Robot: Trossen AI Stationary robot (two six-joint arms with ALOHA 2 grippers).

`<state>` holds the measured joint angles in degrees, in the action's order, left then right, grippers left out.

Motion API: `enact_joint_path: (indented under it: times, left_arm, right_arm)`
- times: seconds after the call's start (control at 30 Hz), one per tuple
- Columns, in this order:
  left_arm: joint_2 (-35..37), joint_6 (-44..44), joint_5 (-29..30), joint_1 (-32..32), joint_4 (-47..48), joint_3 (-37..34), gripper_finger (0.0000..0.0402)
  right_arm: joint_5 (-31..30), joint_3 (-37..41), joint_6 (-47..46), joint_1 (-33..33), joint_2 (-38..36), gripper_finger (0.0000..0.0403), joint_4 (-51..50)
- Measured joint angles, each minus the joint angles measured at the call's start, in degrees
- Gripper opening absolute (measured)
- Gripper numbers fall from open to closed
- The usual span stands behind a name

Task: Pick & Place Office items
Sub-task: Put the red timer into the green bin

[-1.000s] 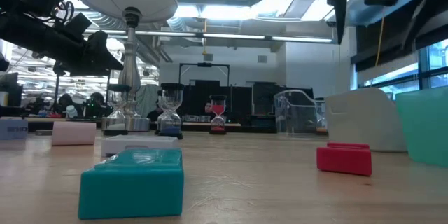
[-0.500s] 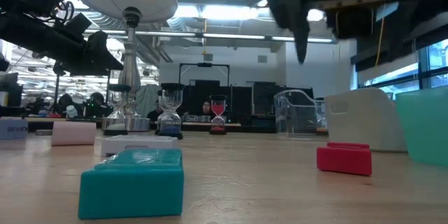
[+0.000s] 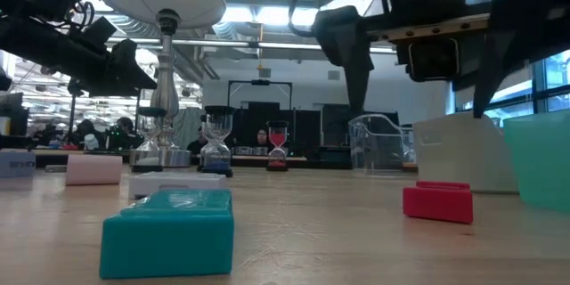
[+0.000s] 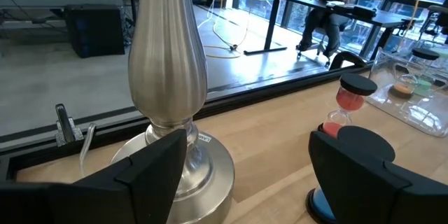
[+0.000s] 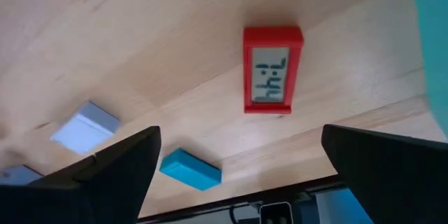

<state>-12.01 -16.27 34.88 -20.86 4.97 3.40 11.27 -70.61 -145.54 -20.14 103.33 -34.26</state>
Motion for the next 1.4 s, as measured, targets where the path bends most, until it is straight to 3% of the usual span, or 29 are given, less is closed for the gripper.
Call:
enact_joint_path:
  times: [0.2, 0.33, 0.47, 0.67, 0.97, 1.2, 1.4]
  left_arm:
    - [0.0, 0.0, 0.0, 0.0, 0.0, 0.0, 0.0297]
    - [0.0, 0.0, 0.0, 0.0, 0.0, 0.0, 0.0297]
    - [0.0, 0.0, 0.0, 0.0, 0.0, 0.0, 0.0297]
    - [0.0, 0.0, 0.0, 0.0, 0.0, 0.0, 0.0297]
    - [0.0, 0.0, 0.0, 0.0, 0.0, 0.0, 0.0297]
    - [0.0, 0.0, 0.0, 0.0, 0.0, 0.0, 0.0297]
    - [0.0, 0.0, 0.0, 0.0, 0.0, 0.0, 0.0297]
  right_arm:
    - [-5.0, -2.5, -5.5, -3.3, 1.9, 0.0399, -2.3]
    - [-7.5, -9.1, -6.8, -4.4, 4.8, 0.0399, -11.1]
    - [-7.9, -15.4, -6.8, -4.3, 8.8, 0.0399, -18.6]
    - [-6.6, -20.2, -5.5, -4.3, 15.7, 0.0399, -19.9]
    - [-6.4, -21.0, -5.3, -4.5, 18.9, 0.0399, -19.7]
    - [-12.3, -21.0, -5.7, -5.3, 18.9, 0.0399, -20.4]
    - [-12.8, -21.0, -5.9, -5.7, 19.5, 0.0399, -20.8]
